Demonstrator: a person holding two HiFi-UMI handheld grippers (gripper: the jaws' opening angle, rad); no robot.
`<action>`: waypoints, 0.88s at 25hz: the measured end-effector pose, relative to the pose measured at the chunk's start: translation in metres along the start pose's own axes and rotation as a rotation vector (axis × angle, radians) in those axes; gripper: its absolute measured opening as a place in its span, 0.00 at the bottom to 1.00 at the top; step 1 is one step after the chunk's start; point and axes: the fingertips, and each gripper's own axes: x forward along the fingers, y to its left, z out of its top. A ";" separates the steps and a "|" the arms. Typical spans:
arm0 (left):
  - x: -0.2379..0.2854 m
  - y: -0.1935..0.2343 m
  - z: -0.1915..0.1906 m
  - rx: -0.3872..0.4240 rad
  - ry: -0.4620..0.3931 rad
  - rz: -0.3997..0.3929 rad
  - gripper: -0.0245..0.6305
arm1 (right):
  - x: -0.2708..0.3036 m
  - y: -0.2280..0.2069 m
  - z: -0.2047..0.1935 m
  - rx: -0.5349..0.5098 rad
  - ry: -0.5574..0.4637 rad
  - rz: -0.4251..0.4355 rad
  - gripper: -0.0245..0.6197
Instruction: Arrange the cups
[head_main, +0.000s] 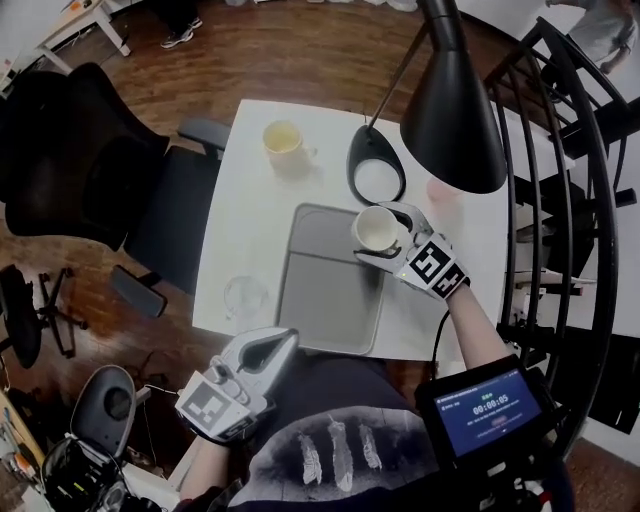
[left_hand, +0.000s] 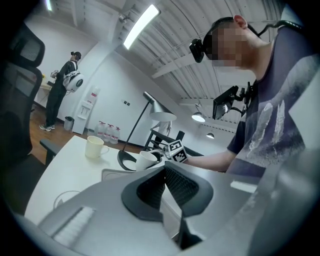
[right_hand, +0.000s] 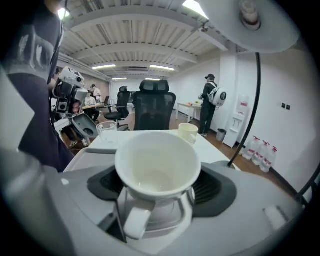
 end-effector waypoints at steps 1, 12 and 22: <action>-0.002 0.003 0.000 -0.004 0.000 0.004 0.06 | 0.004 0.000 -0.003 -0.001 0.011 0.008 0.67; 0.011 0.026 -0.001 -0.049 0.042 0.023 0.06 | 0.034 0.000 -0.035 -0.031 0.075 0.088 0.67; 0.012 0.025 -0.008 -0.044 0.071 0.056 0.06 | 0.040 0.007 -0.048 -0.013 0.036 0.116 0.67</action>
